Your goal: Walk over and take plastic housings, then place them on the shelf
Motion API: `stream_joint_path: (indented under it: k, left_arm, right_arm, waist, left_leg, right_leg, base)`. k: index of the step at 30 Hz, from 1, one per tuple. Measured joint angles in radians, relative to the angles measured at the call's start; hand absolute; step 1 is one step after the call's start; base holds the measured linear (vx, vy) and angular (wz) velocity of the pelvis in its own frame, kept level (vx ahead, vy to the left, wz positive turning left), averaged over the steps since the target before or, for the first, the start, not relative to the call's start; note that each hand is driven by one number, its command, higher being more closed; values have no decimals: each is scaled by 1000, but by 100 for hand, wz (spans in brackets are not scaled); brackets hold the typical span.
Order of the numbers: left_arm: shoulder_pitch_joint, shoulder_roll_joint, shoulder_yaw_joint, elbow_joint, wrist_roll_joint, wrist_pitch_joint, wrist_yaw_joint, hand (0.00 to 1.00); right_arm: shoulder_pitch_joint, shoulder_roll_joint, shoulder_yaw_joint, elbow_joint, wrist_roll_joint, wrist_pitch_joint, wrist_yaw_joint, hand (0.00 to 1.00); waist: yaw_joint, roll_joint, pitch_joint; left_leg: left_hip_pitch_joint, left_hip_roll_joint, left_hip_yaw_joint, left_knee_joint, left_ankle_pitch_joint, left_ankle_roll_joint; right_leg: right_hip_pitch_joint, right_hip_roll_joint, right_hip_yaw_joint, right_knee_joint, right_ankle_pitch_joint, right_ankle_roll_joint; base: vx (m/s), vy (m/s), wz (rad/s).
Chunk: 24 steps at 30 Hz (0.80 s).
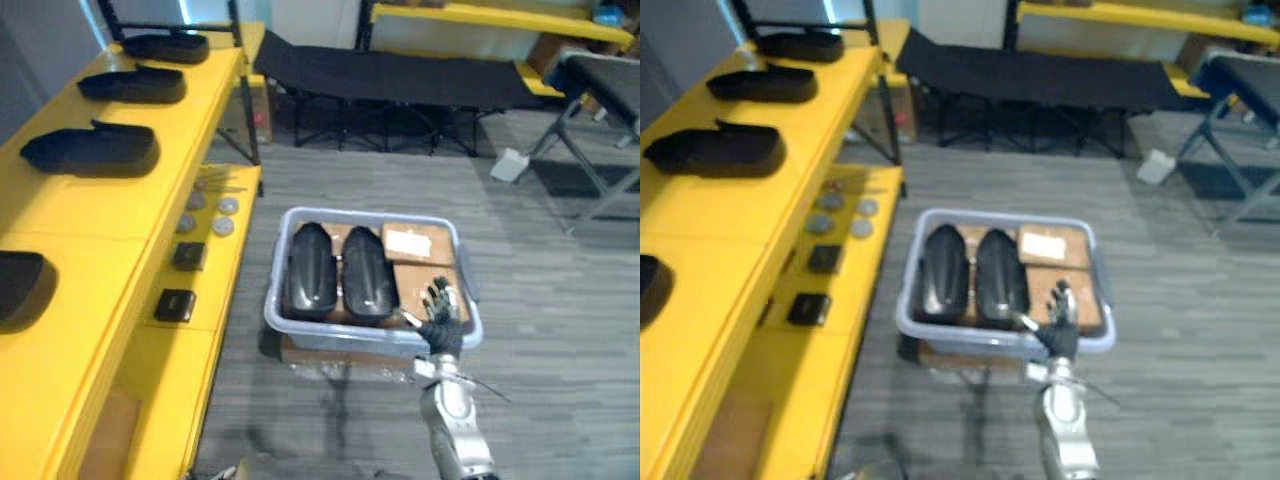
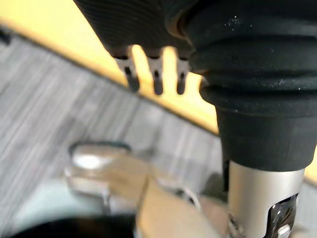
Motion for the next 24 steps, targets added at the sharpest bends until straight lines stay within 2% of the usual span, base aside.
stream_joint_path:
  k: [2,5,8,10,12,14,16,18,21,22,23,24]
  left_arm:
    - [10,-20,-2,0,-34,-12,9,0]
    - [28,-42,-13,-5,-47,-33,35,0]
    - [38,-40,-23,-16,-36,-35,40,0]
    - [36,-10,-64,-48,20,-26,36,0]
    - [27,-1,-91,-69,35,-23,26,0]
    - [25,13,-97,-101,39,8,2,0]
    - [22,22,-99,-121,66,21,-10,0]
    - [8,32,-127,-127,67,31,-14,0]
    - [-5,33,-128,-131,23,41,-22,0]
    - [-17,32,-131,-132,13,40,-30,0]
    - [-18,32,-131,-132,12,39,-31,0]
    - [-30,32,-134,-133,5,39,-38,0]
  right_arm:
    - [3,-38,-12,6,1,0,-1,0]
    - [21,-74,-106,17,7,44,11,0]
    - [30,-73,-203,51,5,86,20,0]
    - [32,-73,-267,85,5,118,18,0]
    - [18,-74,-308,133,3,123,5,0]
    - [-93,-101,-368,268,6,138,-35,0]
    - [-199,-143,-397,359,26,144,-61,0]
    - [-371,-232,-426,483,47,151,-80,0]
    - [-575,-330,-426,631,45,158,-84,0]
    - [-678,-389,-424,697,45,162,-82,0]
    - [-694,-400,-424,707,45,164,-81,0]
    - [-759,-449,-412,747,50,170,-73,0]
  waist:
    - [-6,27,-5]
    - [-18,53,-10]
    - [-30,53,-11]
    - [-31,42,-8]
    - [-29,35,-4]
    - [-24,29,5]
    - [-13,30,27]
    - [9,39,75]
    - [26,47,137]
    - [30,56,179]
    - [31,57,185]
    - [35,70,204]
  left_leg:
    - [3,17,-42,-17,11,-17]
    - [20,18,-85,-41,22,-35]
    - [9,-12,-95,-59,39,-13]
    - [1,-62,-130,-122,90,4]
    - [1,-94,-160,-173,126,10]
    - [0,-125,-196,-231,174,22]
    - [-1,-138,-201,-244,194,26]
    - [-16,-152,-203,-243,204,37]
    - [-57,-161,-215,-227,212,43]
    - [-87,-165,-232,-210,216,44]
    - [-94,-165,-234,-207,216,44]
    - [-121,-165,-245,-199,218,47]
  right_leg:
    - [-12,26,9,-9,2,-3]
    - [-11,41,19,-20,20,-18]
    - [-2,14,-16,-59,32,-10]
    - [0,-42,-126,-71,45,7]
    - [6,-67,-168,-74,55,15]
    - [7,-93,-204,-74,68,26]
    - [8,-105,-218,-73,84,35]
    - [1,-118,-223,-75,100,41]
    - [-26,-125,-224,-79,119,41]
    - [-39,-127,-236,-78,125,43]
    - [-42,-127,-239,-78,126,43]
    - [-56,-125,-254,-77,134,42]
  base:
    - [-109,-182,-41]
    - [-145,-47,-12]
    - [-174,30,20]
    - [-153,98,58]
    - [-61,57,67]
    - [-32,48,55]
    - [-19,50,23]
    - [-51,58,13]
    - [-52,53,12]
    - [-46,37,19]
    - [-59,29,28]
    - [-44,29,23]
